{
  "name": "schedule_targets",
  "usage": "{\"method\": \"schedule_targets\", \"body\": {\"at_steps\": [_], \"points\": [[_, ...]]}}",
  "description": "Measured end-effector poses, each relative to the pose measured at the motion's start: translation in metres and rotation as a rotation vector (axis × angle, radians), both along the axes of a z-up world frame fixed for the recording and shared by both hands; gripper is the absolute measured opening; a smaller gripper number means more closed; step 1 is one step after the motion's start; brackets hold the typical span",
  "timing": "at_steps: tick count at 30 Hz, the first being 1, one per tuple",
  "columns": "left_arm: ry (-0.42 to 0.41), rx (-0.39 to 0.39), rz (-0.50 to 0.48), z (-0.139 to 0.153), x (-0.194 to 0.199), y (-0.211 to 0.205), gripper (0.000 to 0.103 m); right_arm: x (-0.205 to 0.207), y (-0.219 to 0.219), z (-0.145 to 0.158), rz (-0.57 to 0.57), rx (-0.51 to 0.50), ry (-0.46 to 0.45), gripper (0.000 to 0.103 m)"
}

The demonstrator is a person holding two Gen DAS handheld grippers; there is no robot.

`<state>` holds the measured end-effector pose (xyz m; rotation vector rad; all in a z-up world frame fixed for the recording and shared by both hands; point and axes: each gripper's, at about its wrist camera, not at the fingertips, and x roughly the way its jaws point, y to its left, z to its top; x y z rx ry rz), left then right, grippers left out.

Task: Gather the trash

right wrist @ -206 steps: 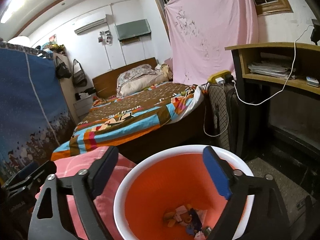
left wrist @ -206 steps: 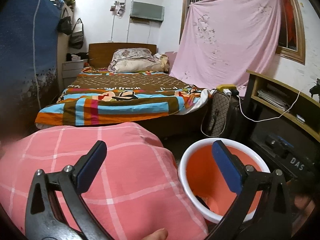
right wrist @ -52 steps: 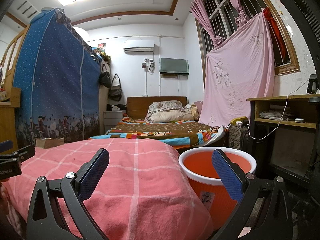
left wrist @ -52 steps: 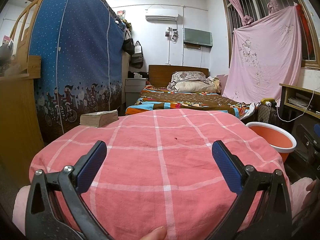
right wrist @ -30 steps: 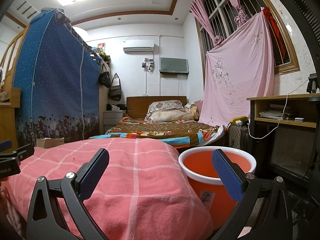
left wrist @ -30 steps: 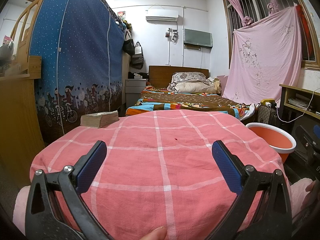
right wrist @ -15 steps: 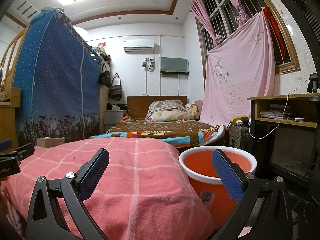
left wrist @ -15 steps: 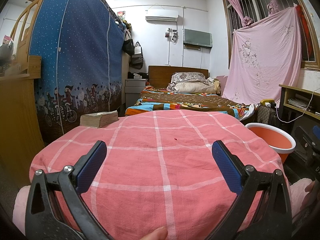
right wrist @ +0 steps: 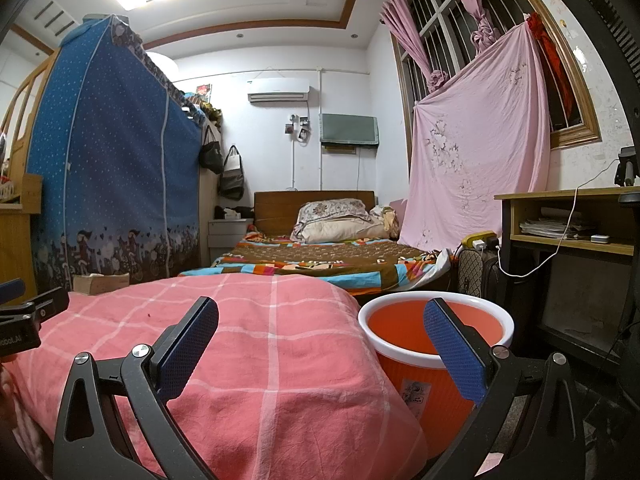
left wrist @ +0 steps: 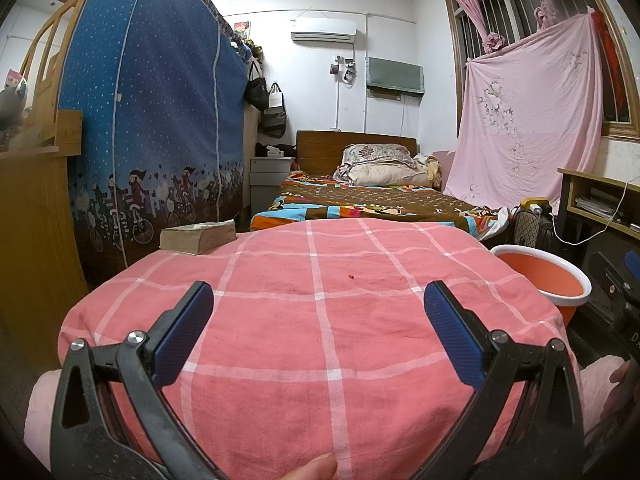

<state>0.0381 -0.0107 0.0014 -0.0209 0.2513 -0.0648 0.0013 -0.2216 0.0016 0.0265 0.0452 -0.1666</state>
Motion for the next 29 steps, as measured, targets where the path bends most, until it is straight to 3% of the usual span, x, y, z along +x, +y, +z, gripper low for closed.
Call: {"method": "schedule_targets", "body": {"at_steps": [29], "points": [[0.019, -0.002, 0.023, -0.0039, 0.0011, -0.0021, 0.091, -0.0002, 0.0017, 0.0012, 0.000, -0.002, 0.005, 0.103]]}}
